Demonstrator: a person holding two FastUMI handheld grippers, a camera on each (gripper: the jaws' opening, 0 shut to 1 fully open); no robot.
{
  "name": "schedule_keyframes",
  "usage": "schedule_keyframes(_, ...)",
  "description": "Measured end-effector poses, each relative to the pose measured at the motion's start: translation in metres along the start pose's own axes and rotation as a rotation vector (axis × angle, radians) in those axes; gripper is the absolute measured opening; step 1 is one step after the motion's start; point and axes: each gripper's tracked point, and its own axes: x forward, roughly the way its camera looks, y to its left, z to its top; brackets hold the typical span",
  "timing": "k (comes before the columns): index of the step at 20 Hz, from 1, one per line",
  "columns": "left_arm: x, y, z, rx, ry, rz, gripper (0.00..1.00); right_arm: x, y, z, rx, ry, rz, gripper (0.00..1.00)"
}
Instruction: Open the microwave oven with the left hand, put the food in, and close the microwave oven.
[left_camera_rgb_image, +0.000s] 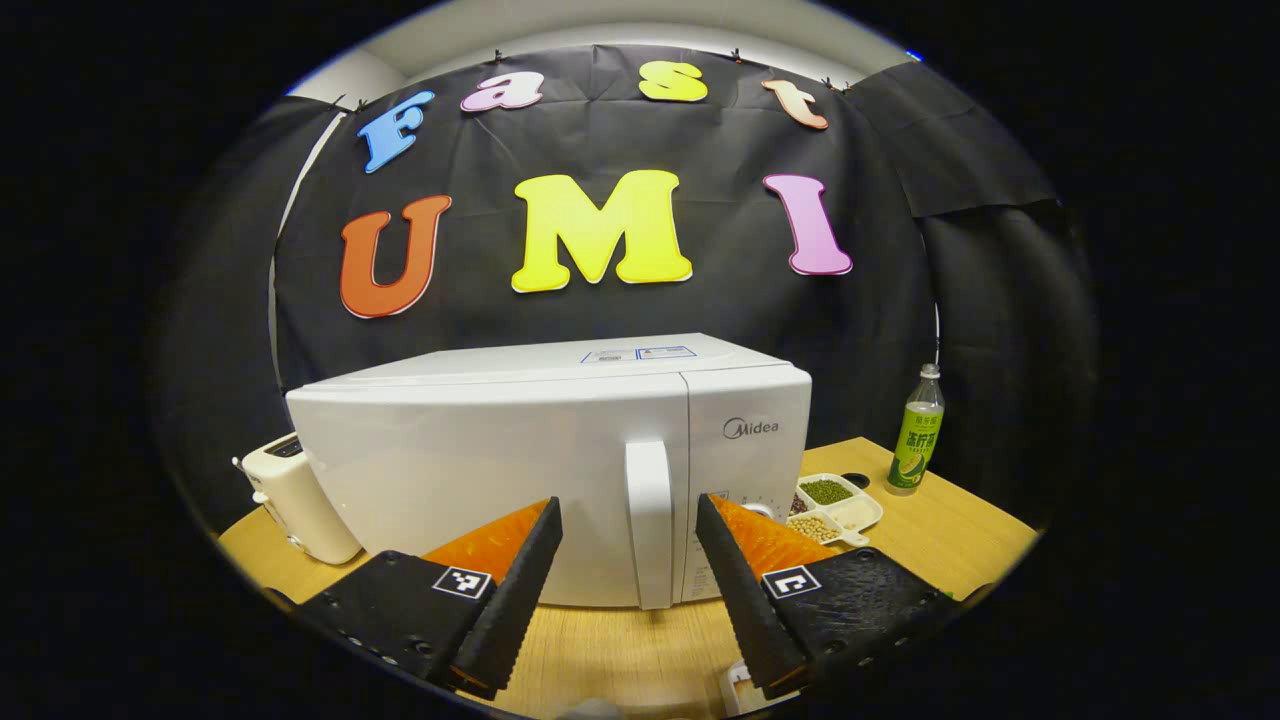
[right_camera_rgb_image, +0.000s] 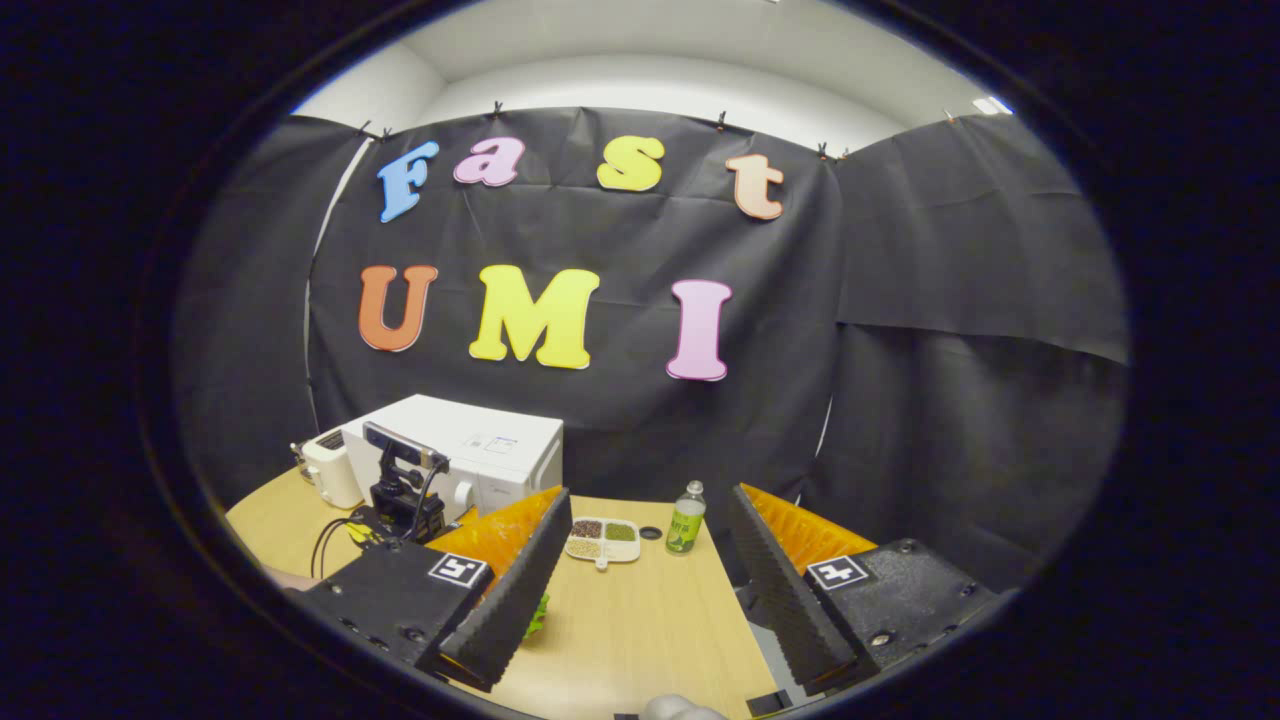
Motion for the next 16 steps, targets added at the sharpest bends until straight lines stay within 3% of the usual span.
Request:
schedule_keyframes(3, 0.014, -0.008, -0.008, -0.004, 0.007, -0.027, 0.70, 0.003, 0.002, -0.009, -0.005, 0.023, 0.003, 1.00)
schedule_keyframes(4, 0.014, -0.005, -0.006, -0.002, -0.002, -0.017, 0.45, 0.002, 0.002, -0.007, -0.008, 0.023, 0.004, 1.00)
schedule_keyframes(5, 0.019, -0.009, -0.007, -0.007, -0.006, -0.030, 0.29, 0.002, 0.002, -0.006, -0.009, 0.018, 0.003, 1.00)
schedule_keyframes(6, 0.016, -0.007, -0.006, -0.008, -0.010, -0.025, 0.39, 0.001, 0.003, -0.005, -0.011, 0.015, 0.005, 1.00)
schedule_keyframes(8, 0.017, -0.008, -0.008, -0.042, -0.007, -0.040, 0.10, 0.000, 0.003, -0.004, -0.010, 0.012, 0.008, 1.00)
schedule_keyframes(9, 0.015, -0.009, -0.006, -0.058, -0.005, -0.046, 0.17, -0.001, 0.004, -0.004, -0.008, 0.012, 0.011, 1.00)
schedule_keyframes(10, 0.015, -0.009, -0.006, -0.059, 0.002, -0.053, 0.08, -0.003, 0.005, -0.003, -0.004, 0.015, 0.013, 1.00)
schedule_keyframes(12, 0.013, -0.009, -0.008, -0.081, 0.016, -0.064, 0.04, -0.005, 0.007, -0.001, -0.005, 0.012, 0.023, 0.97)
schedule_keyframes(16, -0.006, -0.007, -0.013, -0.088, 0.032, -0.083, 0.05, -0.009, 0.010, 0.006, -0.031, -0.010, 0.037, 1.00)
